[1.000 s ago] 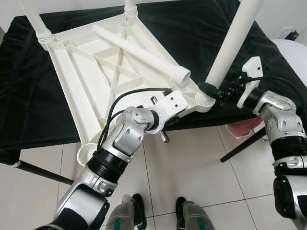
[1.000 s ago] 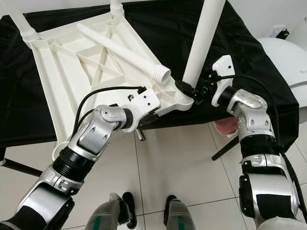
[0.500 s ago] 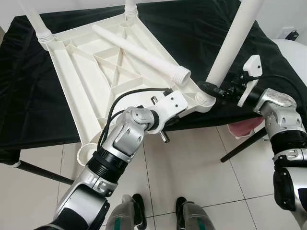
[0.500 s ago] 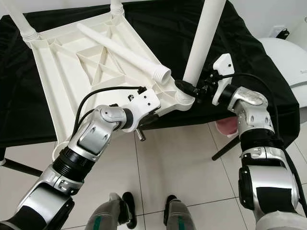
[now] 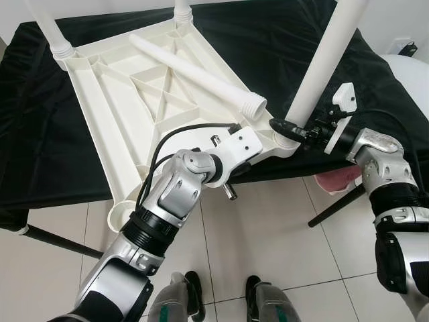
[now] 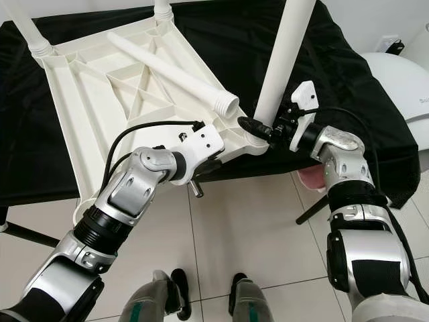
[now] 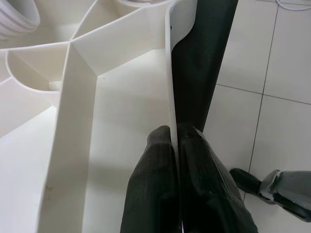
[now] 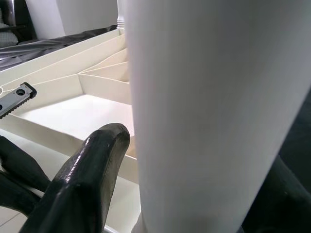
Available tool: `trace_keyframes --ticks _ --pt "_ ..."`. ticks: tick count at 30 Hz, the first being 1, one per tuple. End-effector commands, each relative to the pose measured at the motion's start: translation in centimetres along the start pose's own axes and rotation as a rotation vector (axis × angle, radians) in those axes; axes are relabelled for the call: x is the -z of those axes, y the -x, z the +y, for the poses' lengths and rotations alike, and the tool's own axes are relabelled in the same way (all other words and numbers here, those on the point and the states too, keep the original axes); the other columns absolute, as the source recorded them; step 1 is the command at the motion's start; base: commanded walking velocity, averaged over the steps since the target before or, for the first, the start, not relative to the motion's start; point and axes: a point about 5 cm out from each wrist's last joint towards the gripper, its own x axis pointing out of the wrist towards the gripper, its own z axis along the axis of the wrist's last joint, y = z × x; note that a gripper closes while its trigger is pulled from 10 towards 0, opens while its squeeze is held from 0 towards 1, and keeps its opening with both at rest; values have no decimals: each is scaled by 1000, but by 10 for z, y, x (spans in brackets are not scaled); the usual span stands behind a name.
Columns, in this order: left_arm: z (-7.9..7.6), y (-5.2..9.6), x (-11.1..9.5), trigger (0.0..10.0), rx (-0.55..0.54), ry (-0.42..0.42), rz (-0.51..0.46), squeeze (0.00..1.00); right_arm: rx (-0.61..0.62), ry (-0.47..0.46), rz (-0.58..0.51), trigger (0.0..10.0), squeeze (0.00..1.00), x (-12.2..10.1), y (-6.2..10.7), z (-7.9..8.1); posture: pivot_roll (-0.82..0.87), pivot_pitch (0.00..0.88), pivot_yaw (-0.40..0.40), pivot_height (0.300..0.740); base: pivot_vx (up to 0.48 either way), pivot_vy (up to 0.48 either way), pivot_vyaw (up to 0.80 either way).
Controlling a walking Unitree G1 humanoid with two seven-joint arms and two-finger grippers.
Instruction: Building children table
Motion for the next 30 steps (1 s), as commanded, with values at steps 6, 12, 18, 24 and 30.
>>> trace_keyframes --ticks 6,12,18,24,30 --pt "7 4 -4 10000 -103 -29 -5 0 -6 1 -28 0 0 -2 -3 0 -146 198 56 740 0 0 0" --pt "7 4 -5 10000 -102 -30 -6 0 4 -5 -46 0 0 -3 -2 -1 -148 196 55 740 0 0 0" --pt "7 4 -4 10000 -105 -27 -5 0 15 -27 -79 10000 0 -4 -2 3 -147 200 52 740 0 0 0" --pt "7 4 -4 10000 -106 -27 -5 0 15 -36 -93 10000 0 -4 -3 7 -147 200 52 740 0 0 0" --pt "8 4 -4 10000 -109 -28 -6 0 46 -34 -124 10000 0 -10 -4 6 -147 200 52 740 0 0 0"
